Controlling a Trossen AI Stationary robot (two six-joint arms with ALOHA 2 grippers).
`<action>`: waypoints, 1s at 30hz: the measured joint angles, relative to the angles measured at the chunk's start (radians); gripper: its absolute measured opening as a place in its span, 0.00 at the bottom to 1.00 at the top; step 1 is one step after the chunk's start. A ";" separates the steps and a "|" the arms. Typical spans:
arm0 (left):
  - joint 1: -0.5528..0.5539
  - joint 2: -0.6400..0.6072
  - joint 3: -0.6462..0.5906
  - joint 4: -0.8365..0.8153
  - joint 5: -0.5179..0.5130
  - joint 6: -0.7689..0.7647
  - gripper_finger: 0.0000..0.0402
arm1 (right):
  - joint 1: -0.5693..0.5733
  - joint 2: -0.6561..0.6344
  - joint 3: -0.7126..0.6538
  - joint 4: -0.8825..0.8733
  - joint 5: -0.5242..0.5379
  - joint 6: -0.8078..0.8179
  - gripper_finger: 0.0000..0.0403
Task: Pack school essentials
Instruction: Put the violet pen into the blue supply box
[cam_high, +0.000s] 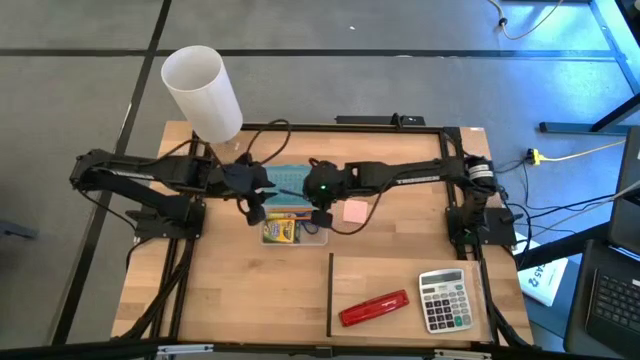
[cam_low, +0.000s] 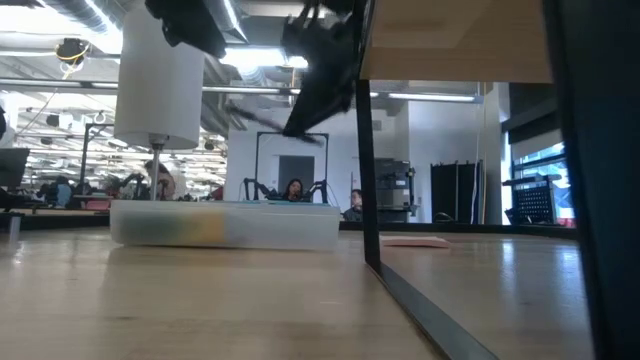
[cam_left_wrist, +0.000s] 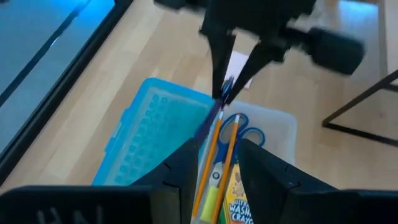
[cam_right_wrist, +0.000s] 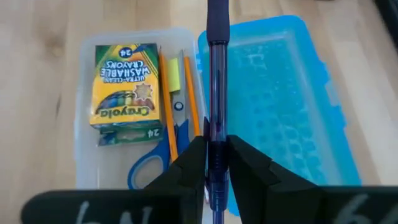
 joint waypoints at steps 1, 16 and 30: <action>0.000 -0.006 0.000 -0.009 0.000 0.000 0.27 | 0.000 0.019 0.007 0.002 -0.009 0.001 0.15; 0.000 -0.006 0.000 -0.034 0.002 0.004 0.27 | 0.016 0.182 0.008 0.061 -0.096 -0.005 0.15; 0.000 -0.006 0.000 -0.048 0.003 0.004 0.27 | 0.017 0.210 0.007 0.117 -0.120 -0.005 0.18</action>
